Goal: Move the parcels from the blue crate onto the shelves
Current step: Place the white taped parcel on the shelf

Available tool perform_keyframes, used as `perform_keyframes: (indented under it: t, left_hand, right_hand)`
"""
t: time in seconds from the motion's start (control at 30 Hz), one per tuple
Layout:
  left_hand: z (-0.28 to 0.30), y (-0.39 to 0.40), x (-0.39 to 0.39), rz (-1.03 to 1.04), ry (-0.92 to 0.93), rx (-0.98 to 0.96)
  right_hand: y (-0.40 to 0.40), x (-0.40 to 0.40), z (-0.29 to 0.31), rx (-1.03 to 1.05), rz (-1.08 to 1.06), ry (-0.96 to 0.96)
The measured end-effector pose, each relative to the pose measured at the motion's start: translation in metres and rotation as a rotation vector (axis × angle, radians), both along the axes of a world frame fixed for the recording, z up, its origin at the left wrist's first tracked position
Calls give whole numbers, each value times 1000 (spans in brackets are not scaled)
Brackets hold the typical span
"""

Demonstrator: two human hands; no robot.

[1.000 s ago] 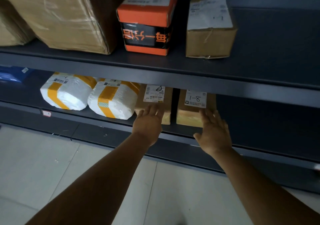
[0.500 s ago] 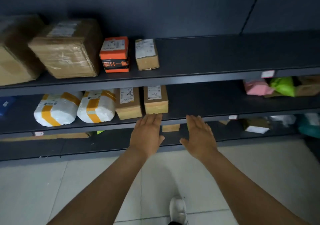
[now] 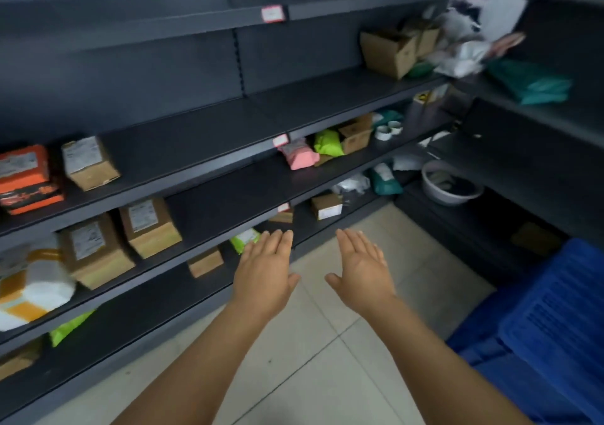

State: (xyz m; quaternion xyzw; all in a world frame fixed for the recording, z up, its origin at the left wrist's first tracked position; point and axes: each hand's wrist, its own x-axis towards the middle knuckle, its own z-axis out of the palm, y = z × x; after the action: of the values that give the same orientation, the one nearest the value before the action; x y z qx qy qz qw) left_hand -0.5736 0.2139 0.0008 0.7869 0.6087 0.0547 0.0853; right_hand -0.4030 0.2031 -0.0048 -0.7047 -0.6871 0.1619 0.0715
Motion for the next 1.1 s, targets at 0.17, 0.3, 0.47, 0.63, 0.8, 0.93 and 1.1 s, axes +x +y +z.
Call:
perform_keyframes:
  t: [0.17,0.3,0.47,0.63,0.8,0.93,1.1]
  left_hand:
    - [12,-26,110,-156,17,-2]
    - [18,-59,204,-275,-6,0]
    - [20,-102,312,-423,-9,-33]
    - [19,-141,404,-568,2,-44]
    - [15,-173,478,-729,-3,-78]
    - [9,-191,531,-860,16,-91]
    - [-3,-204,594,-1012,43,-148]
  right_hand:
    - [-55,104,9,-6,-159,-4]
    - [-106,192,12,-8,-276,-35]
    - [-171,291,15,-8,-421,-50]
    - [-231,369,12,-38,-571,-49]
    - [-285,426,8,-44,-740,-37]
    - [-318,463,4,-51,-862,-29]
    - [-345,503,-6,-50,-1016,-17]
